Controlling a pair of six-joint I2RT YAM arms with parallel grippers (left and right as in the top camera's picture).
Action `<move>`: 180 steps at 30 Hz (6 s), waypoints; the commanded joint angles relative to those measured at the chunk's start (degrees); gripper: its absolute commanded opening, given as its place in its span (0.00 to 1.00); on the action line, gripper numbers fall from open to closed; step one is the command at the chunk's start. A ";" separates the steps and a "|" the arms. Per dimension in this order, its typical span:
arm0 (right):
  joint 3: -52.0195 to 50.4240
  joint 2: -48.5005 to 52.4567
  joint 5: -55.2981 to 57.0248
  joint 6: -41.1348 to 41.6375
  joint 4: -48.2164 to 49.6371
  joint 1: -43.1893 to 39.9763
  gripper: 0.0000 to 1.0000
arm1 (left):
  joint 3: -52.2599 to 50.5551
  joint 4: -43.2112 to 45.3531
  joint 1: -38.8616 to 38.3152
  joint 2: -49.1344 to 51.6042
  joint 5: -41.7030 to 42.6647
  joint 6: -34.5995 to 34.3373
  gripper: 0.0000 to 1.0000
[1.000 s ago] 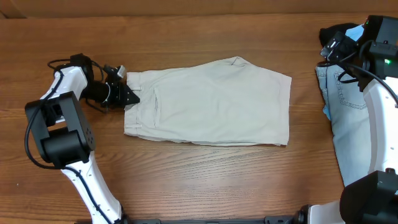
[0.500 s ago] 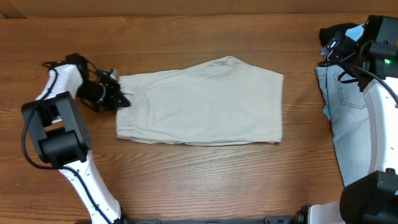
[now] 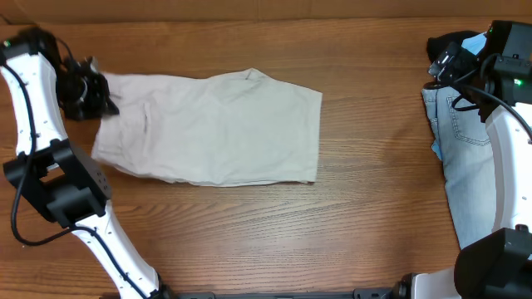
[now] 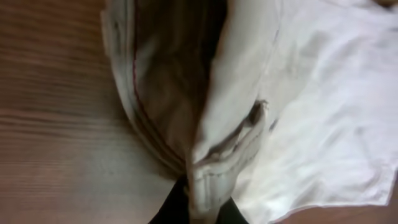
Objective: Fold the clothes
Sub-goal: 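Grasp the shorts' left edge with the left gripper and pull left, then fold the shorts over with the left gripper, pressing the fold down, then drag the folded shorts with the left gripper to the far-left corner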
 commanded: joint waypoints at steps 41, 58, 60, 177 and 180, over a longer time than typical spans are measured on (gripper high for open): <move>1.09 0.22 0.59 -0.11 0.28 -0.04 1.00 | -13.09 27.89 -50.10 -6.12 5.84 -7.30 0.04; 1.09 0.22 0.59 -0.11 0.28 -0.04 1.00 | -23.43 37.59 -54.80 -6.12 11.96 -7.21 0.13; 1.09 0.22 0.59 -0.11 0.28 -0.04 1.00 | -23.04 37.20 -54.31 -6.14 13.97 -7.10 0.12; 1.07 0.22 0.59 -0.11 0.28 -0.04 1.00 | -31.21 47.56 17.79 -6.14 2.45 -37.13 0.27; 1.09 0.22 0.59 -0.11 0.28 -0.04 1.00 | -31.21 47.28 22.36 -6.14 4.07 -39.19 0.18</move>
